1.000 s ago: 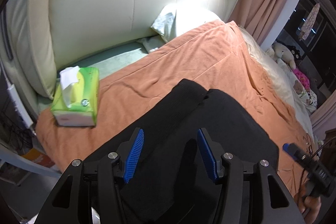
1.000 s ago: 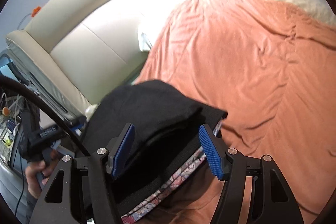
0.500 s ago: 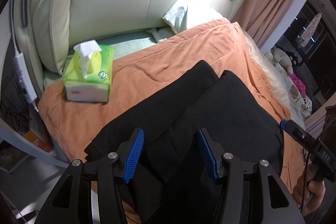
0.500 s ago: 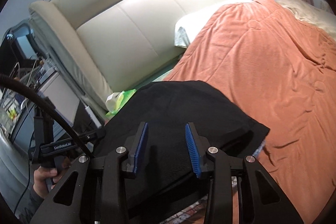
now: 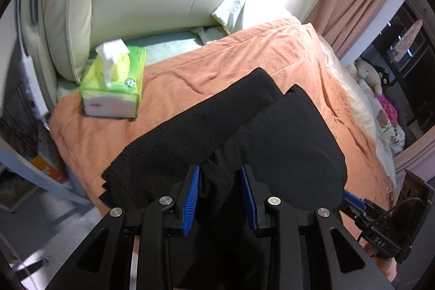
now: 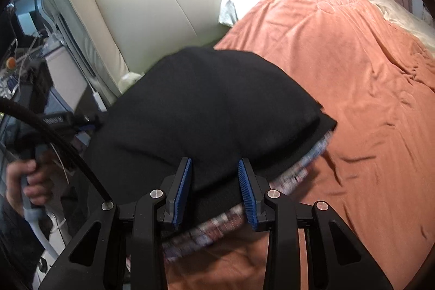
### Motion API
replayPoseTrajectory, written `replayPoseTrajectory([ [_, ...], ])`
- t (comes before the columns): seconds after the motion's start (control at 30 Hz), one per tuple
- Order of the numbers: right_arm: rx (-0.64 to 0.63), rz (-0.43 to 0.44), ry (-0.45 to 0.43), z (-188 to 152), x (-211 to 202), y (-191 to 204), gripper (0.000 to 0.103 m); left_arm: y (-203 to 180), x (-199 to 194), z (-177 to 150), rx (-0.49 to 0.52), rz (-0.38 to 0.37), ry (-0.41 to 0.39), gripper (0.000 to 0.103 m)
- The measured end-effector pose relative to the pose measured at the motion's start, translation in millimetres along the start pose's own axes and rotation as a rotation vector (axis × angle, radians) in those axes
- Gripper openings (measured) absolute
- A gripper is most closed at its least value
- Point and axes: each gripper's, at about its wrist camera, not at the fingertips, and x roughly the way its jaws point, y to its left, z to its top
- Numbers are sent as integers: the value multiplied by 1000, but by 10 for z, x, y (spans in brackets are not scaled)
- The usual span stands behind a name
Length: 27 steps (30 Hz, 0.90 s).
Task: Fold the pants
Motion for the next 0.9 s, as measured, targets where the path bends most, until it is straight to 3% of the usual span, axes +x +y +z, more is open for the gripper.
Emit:
replayPoseTrajectory([
  [0.17,26,-26,-14,-123,-300,-49,35,-168,-220,-100,49,17,-15,37],
  [0.27,38,-43,-36,-179,-526,-71,36,-296,-352,-182,70,5,-21,46],
  [0.37,48,-62,-64,-250,-781,-89,52,-477,-518,-272,109,23,-46,62],
  [0.43,53,-76,-91,-299,-956,-93,69,-598,-654,-343,131,32,-72,68],
  [0.7,33,-87,-144,-602,-1553,36,81,-984,-1149,-656,179,54,-150,96],
  [0.9,16,-88,-151,-835,-1922,113,93,-1221,-1523,-1007,207,77,-200,102],
])
